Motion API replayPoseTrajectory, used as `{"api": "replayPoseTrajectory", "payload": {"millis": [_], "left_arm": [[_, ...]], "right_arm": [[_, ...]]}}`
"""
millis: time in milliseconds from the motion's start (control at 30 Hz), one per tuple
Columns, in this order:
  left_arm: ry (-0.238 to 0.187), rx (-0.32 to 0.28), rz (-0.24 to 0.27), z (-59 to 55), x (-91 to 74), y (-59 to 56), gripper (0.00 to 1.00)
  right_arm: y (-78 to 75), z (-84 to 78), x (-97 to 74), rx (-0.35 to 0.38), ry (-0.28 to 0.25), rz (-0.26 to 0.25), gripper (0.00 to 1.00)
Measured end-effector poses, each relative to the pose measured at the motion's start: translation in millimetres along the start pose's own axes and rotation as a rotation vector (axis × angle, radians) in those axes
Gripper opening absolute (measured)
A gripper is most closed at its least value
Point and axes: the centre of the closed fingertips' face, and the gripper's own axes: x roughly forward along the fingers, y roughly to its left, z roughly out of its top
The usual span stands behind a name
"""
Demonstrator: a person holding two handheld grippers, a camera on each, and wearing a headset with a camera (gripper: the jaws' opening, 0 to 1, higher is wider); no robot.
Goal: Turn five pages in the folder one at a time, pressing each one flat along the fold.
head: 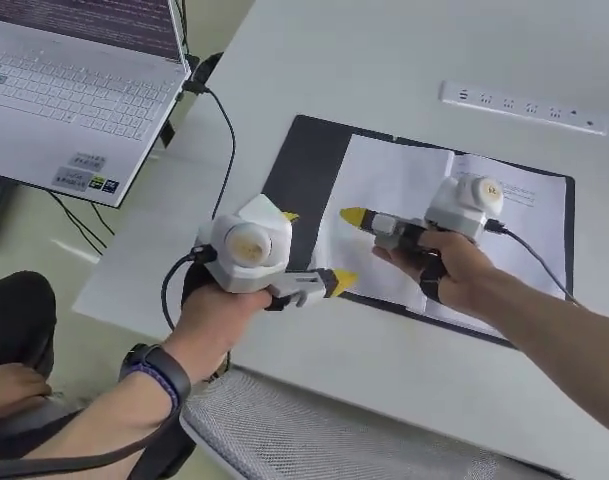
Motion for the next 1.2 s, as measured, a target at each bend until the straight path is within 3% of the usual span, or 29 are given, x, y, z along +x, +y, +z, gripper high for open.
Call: {"api": "replayPoseTrajectory", "payload": {"millis": [333,467,633,767,967,1200], "left_arm": [[0.012,-0.010,-0.009,-5.0,10.2,1.7,0.64],[0.040,0.006,-0.015,-12.7,17.5,2.8,0.59],[0.062,0.012,-0.021,-19.2,25.7,4.6,0.50],[0.089,0.016,-0.024,-30.5,39.3,9.5,0.44],[0.142,0.033,-0.032,-46.0,50.2,8.3,0.38],[0.186,0.022,-0.030,-64.0,59.8,10.4,0.29]], "right_arm": [[-1.3,18.1,-22.8,-0.112,0.002,-0.009,0.20],[17.7,24.6,-43.4,-0.142,-0.024,-0.025,0.21],[23.9,36.5,-61.0,-0.164,-0.051,-0.036,0.21],[25.5,43.3,-73.4,-0.169,-0.064,-0.046,0.21],[25.1,51.2,-84.7,-0.179,-0.087,-0.052,0.19],[14.6,47.3,-90.6,-0.178,-0.071,-0.061,0.18]]}}
